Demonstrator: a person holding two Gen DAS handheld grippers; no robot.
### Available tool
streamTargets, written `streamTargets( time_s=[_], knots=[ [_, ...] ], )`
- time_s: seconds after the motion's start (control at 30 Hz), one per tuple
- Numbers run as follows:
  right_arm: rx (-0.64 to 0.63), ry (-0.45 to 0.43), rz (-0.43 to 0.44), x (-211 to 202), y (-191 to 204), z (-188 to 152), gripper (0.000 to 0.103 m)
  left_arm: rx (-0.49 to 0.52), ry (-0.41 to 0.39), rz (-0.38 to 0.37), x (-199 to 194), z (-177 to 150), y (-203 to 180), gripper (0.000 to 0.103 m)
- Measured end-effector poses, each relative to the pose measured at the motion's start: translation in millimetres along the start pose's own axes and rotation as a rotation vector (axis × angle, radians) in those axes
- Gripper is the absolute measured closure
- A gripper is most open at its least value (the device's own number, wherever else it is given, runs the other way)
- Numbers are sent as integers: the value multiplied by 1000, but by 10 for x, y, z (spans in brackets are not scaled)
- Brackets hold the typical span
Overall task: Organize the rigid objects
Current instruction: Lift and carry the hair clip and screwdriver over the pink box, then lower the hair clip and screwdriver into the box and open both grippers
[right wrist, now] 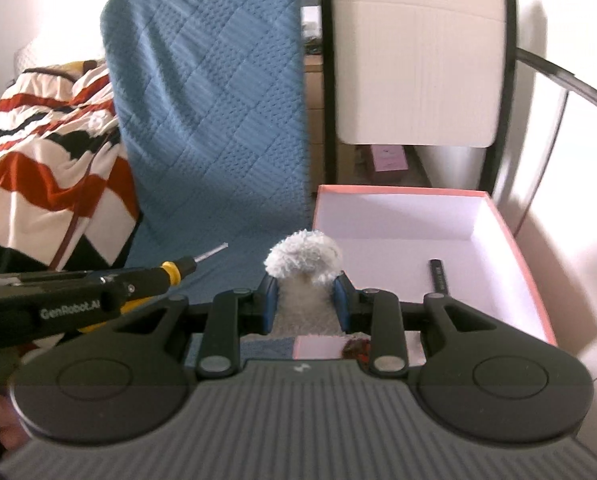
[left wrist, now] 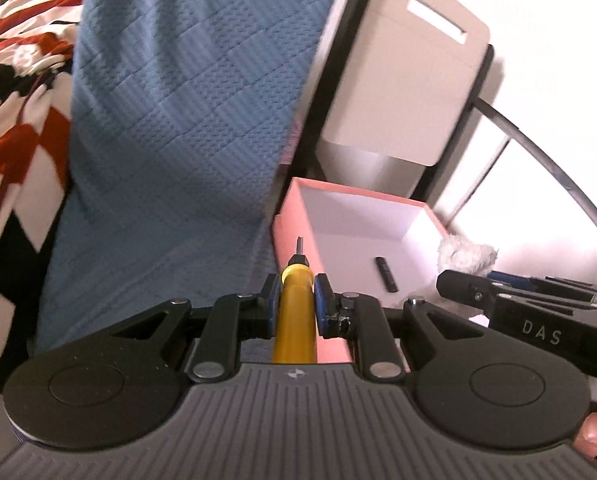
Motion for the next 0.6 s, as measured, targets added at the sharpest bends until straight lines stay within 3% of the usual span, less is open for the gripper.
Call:
streamTargets(
  time_s=[0.4,0.6],
  knots=[
    [94,-12,-117,-318,-582,-127,70,113,15,-121,90,-75,-858,82],
    [132,2,-141,-323,-784,-203,70,124,45,-149,281,-102,-1074,82]
  ],
)
Point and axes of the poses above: each gripper's, at about its wrist camera, not at the fingertips, and x roughly the way its jaws point, y to its left, z to its top, the point moved 8 cm from there along x, roughly the way its jaws point, and after that the axes turned 6 degrees about z, right-handed, at the moved point
